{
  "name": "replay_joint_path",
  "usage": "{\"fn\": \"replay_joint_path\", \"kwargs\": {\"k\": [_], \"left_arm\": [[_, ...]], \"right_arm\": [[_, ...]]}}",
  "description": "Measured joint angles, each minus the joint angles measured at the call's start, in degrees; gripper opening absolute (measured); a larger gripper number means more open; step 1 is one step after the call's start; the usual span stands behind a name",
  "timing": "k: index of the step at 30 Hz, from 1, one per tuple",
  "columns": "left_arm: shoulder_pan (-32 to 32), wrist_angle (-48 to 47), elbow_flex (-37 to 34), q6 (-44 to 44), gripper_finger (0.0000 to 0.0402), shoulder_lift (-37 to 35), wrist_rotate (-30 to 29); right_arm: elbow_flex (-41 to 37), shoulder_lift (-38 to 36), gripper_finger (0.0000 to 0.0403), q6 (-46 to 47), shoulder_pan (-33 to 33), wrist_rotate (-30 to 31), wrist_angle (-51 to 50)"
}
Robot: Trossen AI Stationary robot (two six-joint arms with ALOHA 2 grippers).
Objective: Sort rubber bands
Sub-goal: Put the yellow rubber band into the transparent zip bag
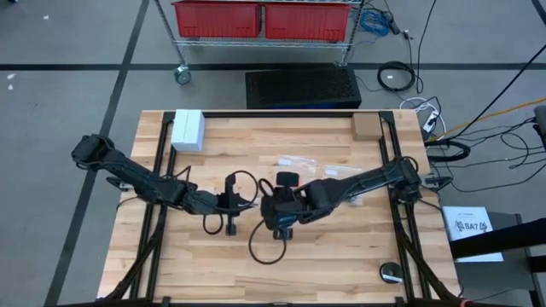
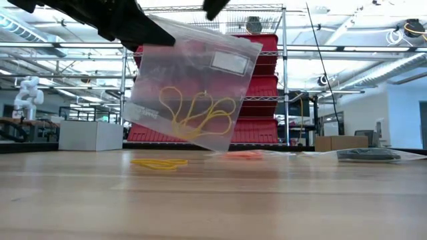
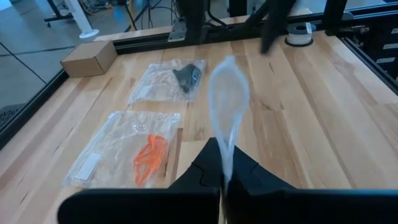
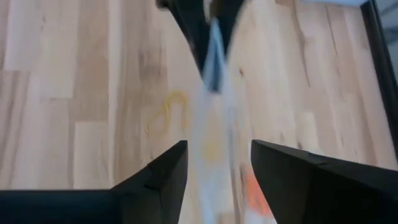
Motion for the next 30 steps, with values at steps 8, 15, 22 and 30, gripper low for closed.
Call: {"fn": "replay_joint_path", "kwargs": {"k": [8,15,22,30], "left_arm": [[0.0,0.0,0.0,0.0,0.0000,0.0,0.0],[0.0,0.0,0.0,-0.1,0.0000,0.0,-0.6],[0.0,-1.3,0.0,-0.1,0.0000,-0.5,-4.4],[0.0,-8.1,0.0,0.0,0.0000,-6.7,-7.0]], "right_arm": [[6.3,-0.1,0.0146,5.3,0.7,0.0,-17.7],[6.7,-0.1,0.0107,10.0,3.8,0.0,-28.4],[1.4,-0.1,0.0056,14.2,8.5,-1.5,-23.1],[-16.5,0.0,0.0003,11.7,9.9,-3.1,5.6]]}}
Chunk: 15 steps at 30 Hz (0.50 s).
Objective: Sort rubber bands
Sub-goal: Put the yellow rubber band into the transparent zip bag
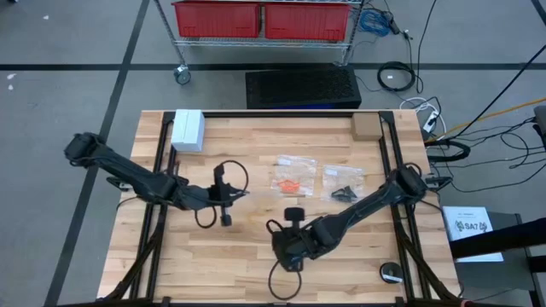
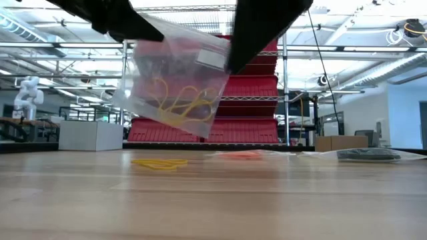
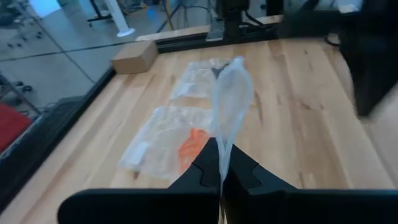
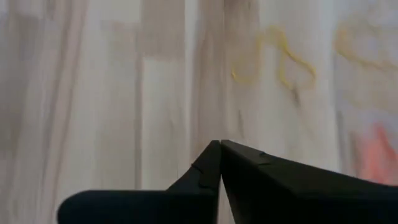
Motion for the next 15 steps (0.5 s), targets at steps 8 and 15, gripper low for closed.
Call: {"fn": "replay_joint_path", "kwargs": {"k": [8,15], "left_arm": [[1.3,-2.2,-3.0,0.1,0.0000,-5.8,-2.9],[2.9,-7.0,-3.6,-0.2,0.0000,-9.1,-3.0]], "right_arm": [[-13.7,0.0,0.0003,-3.1,-6.3,0.4,30.9],[-15.9,2.8,0.0079,-8.3,-12.8,-5.8,40.3]]}}
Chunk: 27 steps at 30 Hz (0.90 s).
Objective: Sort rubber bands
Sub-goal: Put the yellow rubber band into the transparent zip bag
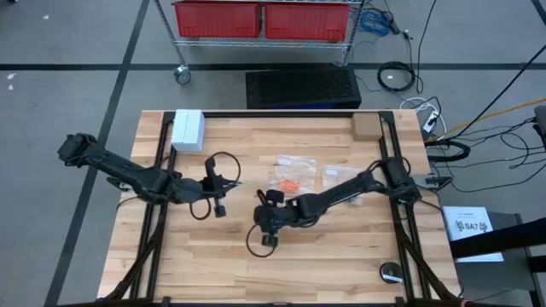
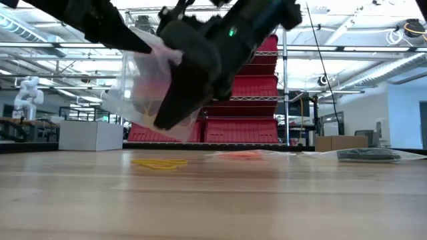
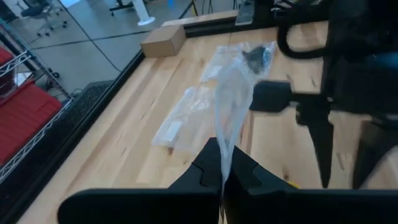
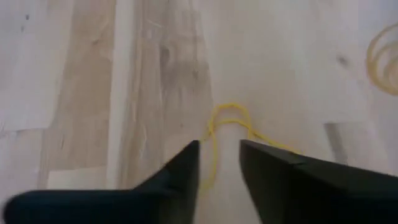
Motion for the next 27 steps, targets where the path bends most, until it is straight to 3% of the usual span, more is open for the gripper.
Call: {"fn": "replay_joint_path", "kwargs": {"k": [8,13,21,24,27], "left_arm": [[0.0,-1.9,-0.1,-1.4,0.0000,-0.2,0.0],[0.0,-2.0,-0.1,-1.5,0.0000,-0.2,0.0],[0.0,-2.1,-0.1,-1.4,0.0000,-0.2,0.1],[0.0,-2.2,-0.1,-1.4,0.0000,-0.2,0.1],[0.0,-2.3,-0.1,-1.5,0.0000,-0.2,0.1]], "right_arm": [[0.0,5.5,0.0240,-1.7,-1.7,0.3,6.2],[0.0,7.3,0.0295,-0.2,-2.9,0.5,8.2],[0.2,9.2,0.0293,0.3,-4.2,-2.2,9.0],[0.2,9.2,0.0266,0.9,-3.9,-3.7,8.1],[0.3,9.2,0.0214,1.0,-3.1,-3.7,6.1]]}}
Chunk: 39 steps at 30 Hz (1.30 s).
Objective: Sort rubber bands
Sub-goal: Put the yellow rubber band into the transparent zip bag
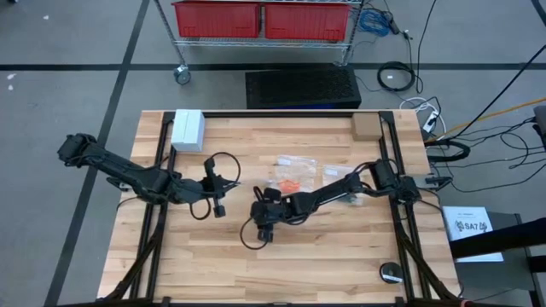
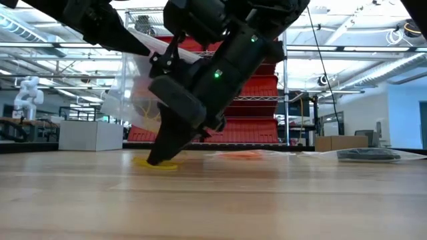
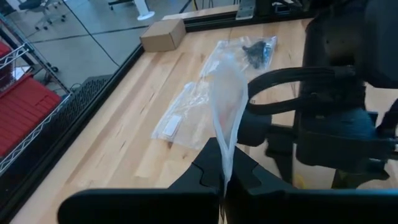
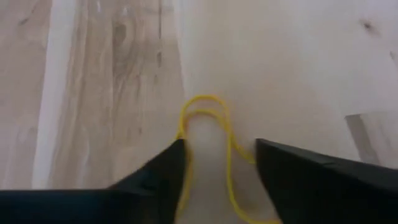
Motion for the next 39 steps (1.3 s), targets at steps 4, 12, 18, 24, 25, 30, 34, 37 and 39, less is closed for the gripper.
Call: {"fn": "replay_joint_path", "kwargs": {"k": [4,12,18,24,25,30,34,37,39], "left_arm": [[0.0,0.1,0.0,0.0,0.0000,0.0,0.0],[0.0,0.0,0.0,0.0,0.0000,0.0,0.0],[0.0,0.0,0.0,0.0,0.0000,0.0,0.0],[0.0,-0.1,0.0,-0.1,0.0000,0.0,0.1],[0.0,-0.1,0.0,-0.1,0.0000,0.0,0.1],[0.0,-0.1,0.0,-0.1,0.0000,0.0,0.9],[0.0,0.0,0.0,-0.3,0.0000,0.0,2.0],[0.0,0.0,0.0,-0.3,0.0000,0.0,2.7],[0.0,0.0,0.0,-0.2,0.0000,0.0,2.8]], "right_arm": [[0.0,0.0,0.0118,-0.2,0.8,-1.0,-2.1],[0.4,0.0,0.0008,-0.9,2.4,-6.3,-4.2],[7.9,0.6,0.0002,-4.0,4.9,-1.5,-14.6],[19.7,0.5,0.0001,-8.7,8.5,6.7,-25.7],[21.6,0.4,0.0001,-9.3,8.8,8.6,-27.7],[30.5,0.5,0.0000,-12.1,10.3,18.7,-36.6],[36.7,0.5,0.0000,-14.0,10.7,27.0,-43.7],[40.4,0.4,0.0000,-15.2,9.7,31.6,-48.3],[42.2,0.4,0.0000,-16.0,8.9,32.9,-49.6]]}}
